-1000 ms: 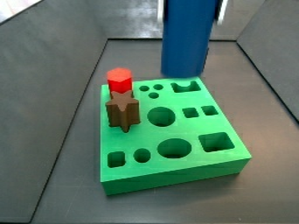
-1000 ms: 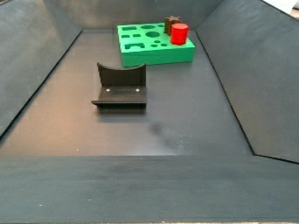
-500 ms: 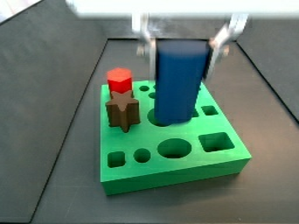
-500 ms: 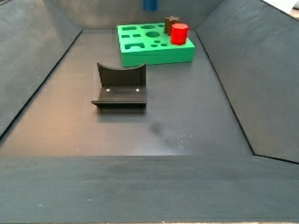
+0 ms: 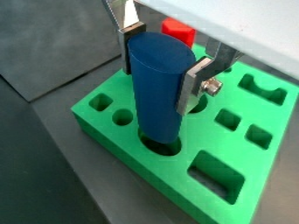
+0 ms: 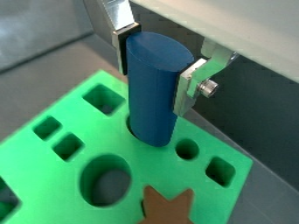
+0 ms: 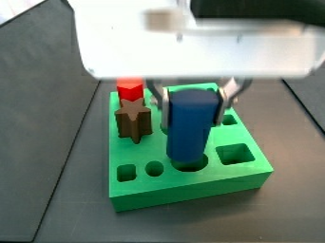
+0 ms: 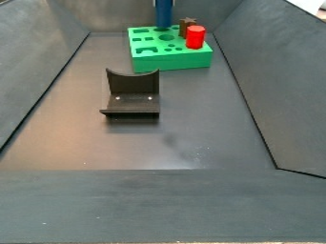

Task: Pick up the oval object. Move up. Place the oval object on the fixture. Regrasp the oval object. Move to above the board. Insert the oval object.
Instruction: Insert the oval object.

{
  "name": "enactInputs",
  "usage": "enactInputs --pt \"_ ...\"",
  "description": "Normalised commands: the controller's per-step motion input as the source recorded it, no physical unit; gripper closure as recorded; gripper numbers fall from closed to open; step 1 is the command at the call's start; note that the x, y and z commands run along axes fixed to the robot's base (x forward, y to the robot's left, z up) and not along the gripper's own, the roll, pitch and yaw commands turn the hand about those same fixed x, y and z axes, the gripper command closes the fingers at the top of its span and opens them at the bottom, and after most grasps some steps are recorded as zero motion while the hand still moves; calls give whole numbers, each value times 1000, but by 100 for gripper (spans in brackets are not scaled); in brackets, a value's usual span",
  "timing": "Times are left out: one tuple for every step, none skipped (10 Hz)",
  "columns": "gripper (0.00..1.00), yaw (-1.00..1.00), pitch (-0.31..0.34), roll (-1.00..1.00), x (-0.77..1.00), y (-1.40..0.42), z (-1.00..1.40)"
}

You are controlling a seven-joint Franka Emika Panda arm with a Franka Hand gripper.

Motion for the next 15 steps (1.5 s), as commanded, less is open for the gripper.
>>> enactInputs --pt "100 0 0 3 0 -74 -123" --pt "100 0 0 127 77 -171 -403" --pt "100 0 -11 156 169 -234 -500" --pt "100 40 0 133 551 -191 -480" --pt "100 34 0 163 497 -180 -520" --pt "100 46 0 154 557 -126 -526" --pt "100 46 -14 174 226 -29 -577" --pt "100 43 -96 130 -266 126 -560" --pt "100 114 -36 49 -609 349 -351" --pt "100 94 0 0 0 29 0" --pt "100 46 0 0 0 0 -106" --pt "100 0 0 0 197 -14 -263" --pt "100 3 0 16 191 14 -291" --pt "100 0 0 0 343 80 -306" --pt "100 0 0 11 51 14 -223"
